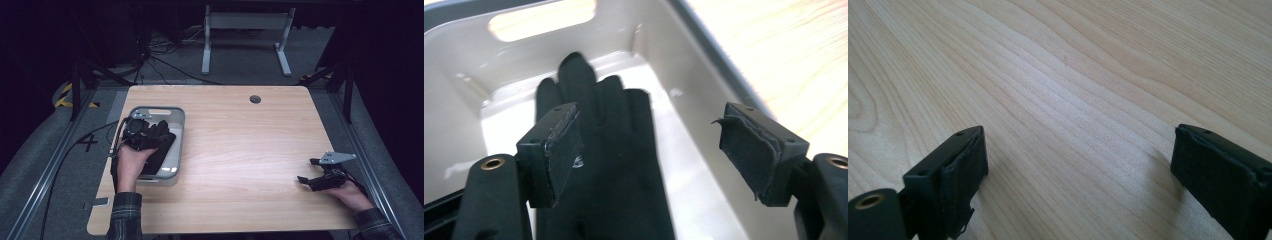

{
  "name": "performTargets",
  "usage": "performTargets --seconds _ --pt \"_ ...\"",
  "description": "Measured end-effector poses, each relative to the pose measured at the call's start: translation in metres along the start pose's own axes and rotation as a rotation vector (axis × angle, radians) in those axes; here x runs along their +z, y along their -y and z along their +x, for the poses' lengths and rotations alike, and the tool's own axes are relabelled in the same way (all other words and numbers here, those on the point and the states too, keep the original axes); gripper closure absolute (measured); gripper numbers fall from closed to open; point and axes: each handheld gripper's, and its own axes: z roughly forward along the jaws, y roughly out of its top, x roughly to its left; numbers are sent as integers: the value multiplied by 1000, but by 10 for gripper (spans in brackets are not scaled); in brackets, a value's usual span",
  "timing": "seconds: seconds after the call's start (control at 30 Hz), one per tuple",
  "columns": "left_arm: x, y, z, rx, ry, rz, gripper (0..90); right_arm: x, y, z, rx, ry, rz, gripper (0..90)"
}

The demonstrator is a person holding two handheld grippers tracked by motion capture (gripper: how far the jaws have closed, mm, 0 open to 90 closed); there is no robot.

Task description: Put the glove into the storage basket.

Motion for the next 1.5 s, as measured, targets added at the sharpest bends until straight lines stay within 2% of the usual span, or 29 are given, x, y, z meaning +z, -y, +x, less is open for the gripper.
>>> performTargets --seconds 0.17,0.2,0.47,0.63,0.67,0.73,0.77,0.83,0.87,0.97,1.17,1.3,1.43,1.5 --pt "-2 -5 -13 19 28 -30 245 0 0 0 0 0 0 87" --pt "-3 -8 -21 32 42 -43 243 0 0 0 0 0 0 87" --pt "-1 -18 -58 82 119 -80 236 0 0 0 0 1 1 87" --pt "8 -20 -86 116 172 -92 234 0 0 0 -1 1 1 87" --pt "8 -20 -86 116 172 -92 234 0 0 0 0 0 0 87" --pt "14 -19 -100 138 193 -91 232 0 0 0 0 0 0 87" --pt "17 -19 -110 156 208 -81 230 0 0 0 0 0 0 87" --pt "22 -17 -121 172 222 -85 228 0 0 0 0 1 1 87" --pt "22 -17 -121 172 222 -85 224 0 0 0 0 0 0 87" --pt "31 -13 -139 192 245 -83 217 0 0 0 0 0 0 87" --pt "52 2 -176 248 266 -55 172 0 0 0 0 1 1 87" --pt "69 14 -193 282 300 -22 153 0 0 0 -1 0 1 84" --pt "85 25 -203 304 309 3 144 0 0 0 -2 0 -1 83" --pt "92 29 -208 311 313 32 140 0 0 0 -2 0 -1 83"
